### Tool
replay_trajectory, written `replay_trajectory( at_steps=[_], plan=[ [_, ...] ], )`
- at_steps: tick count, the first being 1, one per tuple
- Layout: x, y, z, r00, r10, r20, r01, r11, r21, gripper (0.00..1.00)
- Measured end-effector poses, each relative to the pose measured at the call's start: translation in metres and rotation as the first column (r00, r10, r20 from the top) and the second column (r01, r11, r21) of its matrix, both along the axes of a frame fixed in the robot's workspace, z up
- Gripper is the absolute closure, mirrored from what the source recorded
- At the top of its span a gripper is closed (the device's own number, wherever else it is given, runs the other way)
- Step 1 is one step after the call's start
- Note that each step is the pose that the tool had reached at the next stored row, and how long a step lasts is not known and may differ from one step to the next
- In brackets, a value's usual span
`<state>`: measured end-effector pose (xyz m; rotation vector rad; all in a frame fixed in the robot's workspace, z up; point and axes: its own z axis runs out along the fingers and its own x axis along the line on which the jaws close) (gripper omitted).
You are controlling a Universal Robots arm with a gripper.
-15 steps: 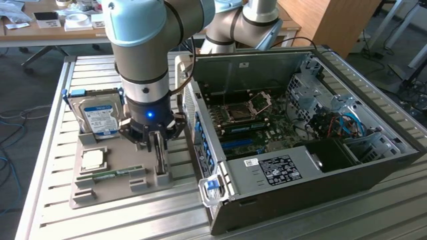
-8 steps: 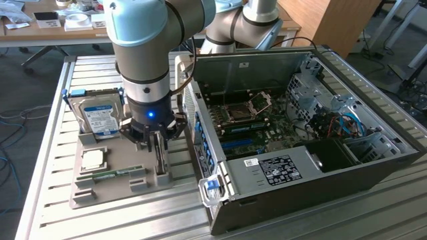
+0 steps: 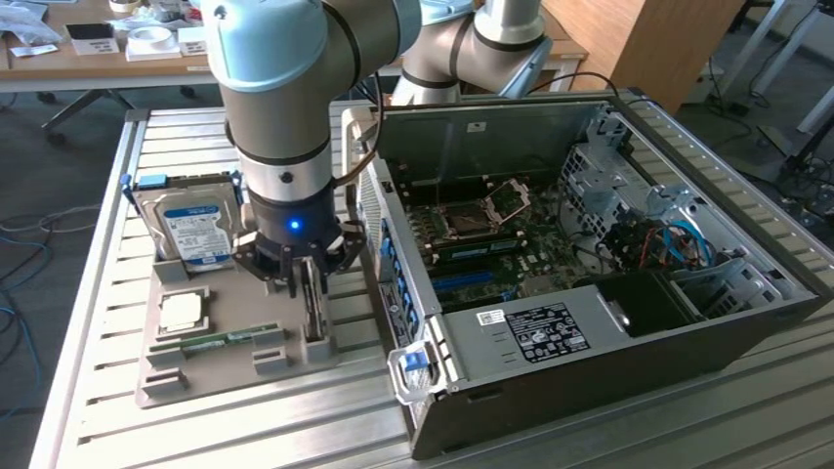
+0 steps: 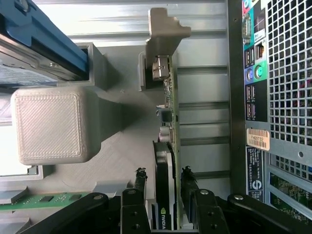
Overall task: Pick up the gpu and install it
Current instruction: 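Pick up the gpu and move the gpu toward the slot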
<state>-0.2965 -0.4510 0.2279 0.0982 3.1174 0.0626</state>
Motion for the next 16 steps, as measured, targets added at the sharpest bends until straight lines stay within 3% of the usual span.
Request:
replay_trajectory(
  at_steps=[16],
  plan=[
    [-0.0001,0.0008,0.0008,1.0,0.0,0.0001,0.0,1.0,-0.0002,0.58]
  ],
)
